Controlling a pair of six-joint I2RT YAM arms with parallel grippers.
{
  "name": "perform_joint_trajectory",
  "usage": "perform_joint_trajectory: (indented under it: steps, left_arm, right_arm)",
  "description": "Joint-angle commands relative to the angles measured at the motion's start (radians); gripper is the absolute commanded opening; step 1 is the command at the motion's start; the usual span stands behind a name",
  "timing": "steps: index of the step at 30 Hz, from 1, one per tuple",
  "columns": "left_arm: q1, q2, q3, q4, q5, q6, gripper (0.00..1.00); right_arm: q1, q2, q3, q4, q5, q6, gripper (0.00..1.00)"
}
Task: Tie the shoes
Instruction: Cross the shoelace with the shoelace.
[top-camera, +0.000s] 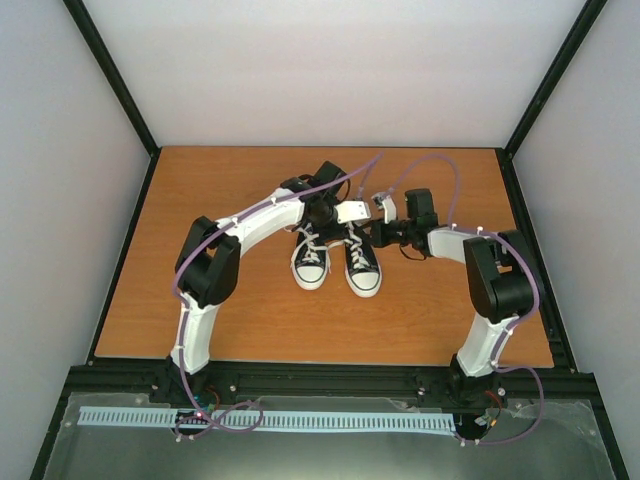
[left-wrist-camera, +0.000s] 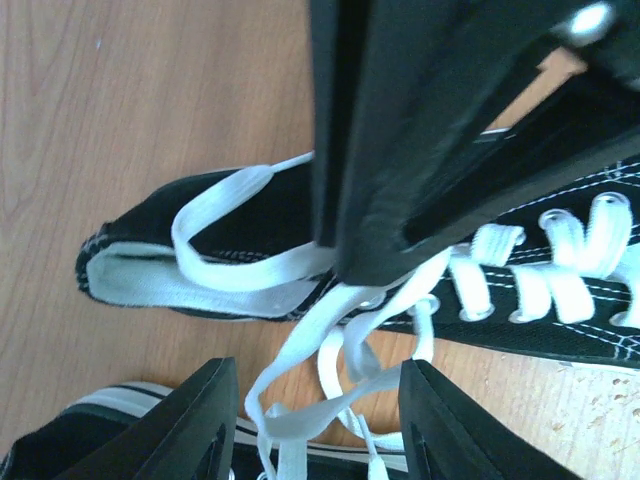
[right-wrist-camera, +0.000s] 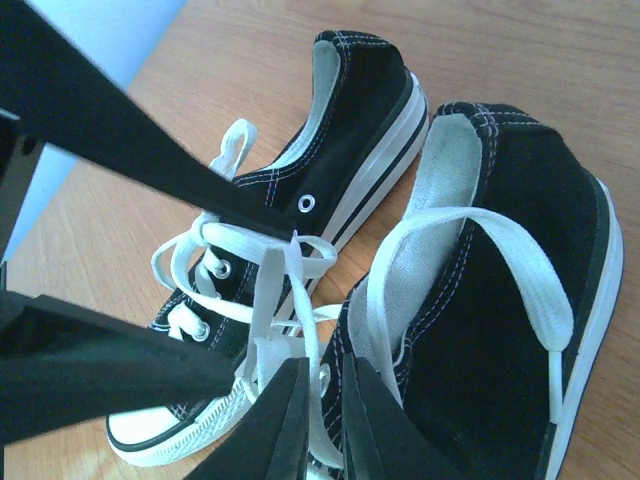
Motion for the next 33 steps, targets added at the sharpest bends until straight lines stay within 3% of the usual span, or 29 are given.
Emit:
perform_joint_trajectory:
  steps: [1, 11, 15, 20, 28, 33]
  left_arm:
    - [-0.026, 0.023, 0.053, -0.032, 0.019, 0.110, 0.48]
    - [-0.033, 0.074, 0.095, -0.041, -0.032, 0.150, 0.43]
    - [-0.033, 0.073, 0.098, -0.054, -0.031, 0.136, 0.24]
    - [-0.028, 0.029, 0.101, -0.080, 0.069, 0.077, 0.01]
    - [-0.024, -0.020, 0.096, -0.095, 0.094, 0.024, 0.01]
    - [0.001, -0.028, 0.112, -0.105, 0.082, -0.027, 0.01]
  right_arm:
    - [0.003, 0.031, 0.050, -0.051, -0.030, -0.008, 0.10]
    - [0.003, 0.011, 0.065, -0.155, -0.093, -0.050, 0.07]
    - [0.004, -0.042, 0.056, -0.213, -0.112, -0.087, 0.06]
    - [0.003, -0.079, 0.057, -0.313, -0.129, -0.139, 0.06]
    - [-0.001, -0.156, 0.046, -0.328, -0.055, -0.139, 0.08]
    - [0.001, -0.176, 0.042, -0.313, 0.128, -0.090, 0.16]
